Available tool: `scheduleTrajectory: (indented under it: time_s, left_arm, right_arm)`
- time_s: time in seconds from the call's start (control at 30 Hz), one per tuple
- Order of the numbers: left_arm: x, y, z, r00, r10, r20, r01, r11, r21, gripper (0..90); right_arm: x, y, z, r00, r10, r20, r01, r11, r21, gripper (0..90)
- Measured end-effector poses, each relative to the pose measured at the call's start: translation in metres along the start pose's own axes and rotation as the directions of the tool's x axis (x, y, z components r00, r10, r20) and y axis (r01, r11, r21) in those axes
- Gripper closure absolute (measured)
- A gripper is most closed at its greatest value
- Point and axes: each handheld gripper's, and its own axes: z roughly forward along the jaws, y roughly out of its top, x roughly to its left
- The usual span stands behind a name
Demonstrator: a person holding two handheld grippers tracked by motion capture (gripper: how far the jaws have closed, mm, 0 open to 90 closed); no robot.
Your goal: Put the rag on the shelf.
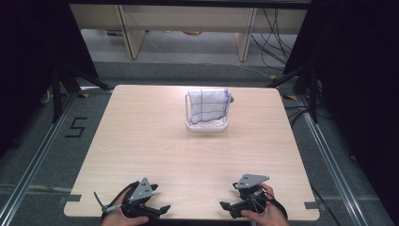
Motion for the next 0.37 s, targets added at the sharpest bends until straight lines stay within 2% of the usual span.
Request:
scheduleTrajectory:
  time_s: [0.1, 0.17, 0.2, 0.23, 0.3, 0.37]
  left_arm:
    - [0.001, 0.0, -0.0004, 0.9999, 0.006, -0.013, -0.006, 0.9999, 0.009, 16.5]
    - [0.0011, 0.0001, -0.0005, 1.0, 0.0, -0.005, 0.0, 1.0, 0.005, 16.5]
    - [0.0024, 0.0001, -0.0011, 0.9998, 0.013, -0.012, -0.013, 0.9998, 0.017, 16.6]
    - [0.002, -0.0001, -0.0007, 0.9999, -0.006, -0.011, 0.006, 0.9998, 0.017, 16.5]
    - [0.0022, 0.0, -0.0008, 1.0, 0.003, -0.008, -0.003, 1.0, 0.009, 16.5]
    - [0.0023, -0.0004, 0.0006, 0.9998, -0.016, -0.01, 0.016, 0.9999, 0.0, 16.5]
  right_arm:
    - [0.0004, 0.0, 0.0002, 1.0, 0.002, 0.001, -0.002, 1.0, -0.004, 16.8]
    - [0.0007, 0.0001, 0.0002, 1.0, 0.003, -0.001, -0.003, 1.0, 0.0, 16.8]
    - [0.0011, 0.0001, -0.0001, 0.9999, 0.01, 0.003, -0.01, 1.0, 0.002, 16.8]
    - [0.0012, 0.0001, -0.0001, 0.9999, 0.01, 0.004, -0.01, 1.0, 0.002, 16.8]
    - [0.0008, 0.0002, 0.0002, 1.0, 0.003, 0.003, -0.003, 1.0, -0.001, 16.8]
    - [0.0009, 0.0003, 0.0, 1.0, 0.008, 0.005, -0.008, 1.0, 0.004, 16.8]
